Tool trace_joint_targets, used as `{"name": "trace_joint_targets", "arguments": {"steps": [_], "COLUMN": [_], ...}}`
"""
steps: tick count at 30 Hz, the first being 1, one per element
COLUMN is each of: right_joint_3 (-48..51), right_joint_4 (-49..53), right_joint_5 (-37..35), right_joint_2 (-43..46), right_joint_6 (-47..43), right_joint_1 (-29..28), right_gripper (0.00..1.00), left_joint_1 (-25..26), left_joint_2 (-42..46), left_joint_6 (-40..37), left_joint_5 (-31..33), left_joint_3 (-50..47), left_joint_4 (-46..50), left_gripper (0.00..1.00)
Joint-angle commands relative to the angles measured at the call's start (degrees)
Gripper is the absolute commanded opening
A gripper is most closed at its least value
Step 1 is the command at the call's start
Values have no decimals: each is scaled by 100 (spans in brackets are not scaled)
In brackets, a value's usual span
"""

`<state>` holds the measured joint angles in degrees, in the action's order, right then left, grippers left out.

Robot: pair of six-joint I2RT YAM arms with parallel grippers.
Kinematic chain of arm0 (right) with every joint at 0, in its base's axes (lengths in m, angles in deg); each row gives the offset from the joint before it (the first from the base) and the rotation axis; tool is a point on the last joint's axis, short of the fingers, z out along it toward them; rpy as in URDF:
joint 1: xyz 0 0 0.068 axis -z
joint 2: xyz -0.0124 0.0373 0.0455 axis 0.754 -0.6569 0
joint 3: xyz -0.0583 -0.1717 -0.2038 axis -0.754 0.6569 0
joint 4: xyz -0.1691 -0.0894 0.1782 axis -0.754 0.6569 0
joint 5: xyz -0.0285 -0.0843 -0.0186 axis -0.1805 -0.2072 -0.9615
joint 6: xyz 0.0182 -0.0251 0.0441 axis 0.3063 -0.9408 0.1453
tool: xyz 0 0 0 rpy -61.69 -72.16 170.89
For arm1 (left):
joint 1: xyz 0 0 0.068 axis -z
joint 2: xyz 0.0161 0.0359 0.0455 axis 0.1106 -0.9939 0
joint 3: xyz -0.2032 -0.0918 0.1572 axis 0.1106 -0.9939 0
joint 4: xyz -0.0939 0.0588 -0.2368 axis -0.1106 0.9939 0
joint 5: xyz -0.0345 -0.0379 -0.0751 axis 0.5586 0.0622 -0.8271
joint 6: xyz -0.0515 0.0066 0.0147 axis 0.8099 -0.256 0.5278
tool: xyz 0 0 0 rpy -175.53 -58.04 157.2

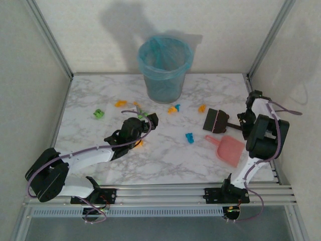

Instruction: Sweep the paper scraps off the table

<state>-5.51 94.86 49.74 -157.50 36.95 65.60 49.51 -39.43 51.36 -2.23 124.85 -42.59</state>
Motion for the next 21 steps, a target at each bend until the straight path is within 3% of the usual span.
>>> {"name": "trace_joint_targets", "arguments": {"steps": [1,11,21], "right_joint_3": [-242,-501,-780], "right_joint_4": [155,8,79], "right_joint_5": [-20,-189,-66], "right_joint_2": [-333,-603,-951], "right_joint_6": [206,57,143], "right_joint_1": [-14,-58,-288], "right_gripper": [87,83,90], "left_joint_1": [7,4,8], "left_joint_2": [-102,-202,-290], "left_joint_6": [116,108,106], "left_joint_5": [92,0,-84], "left_joint_3": [38,101,163], "left_joint_4": [218,247,276], "left_gripper": [99,100,100]}}
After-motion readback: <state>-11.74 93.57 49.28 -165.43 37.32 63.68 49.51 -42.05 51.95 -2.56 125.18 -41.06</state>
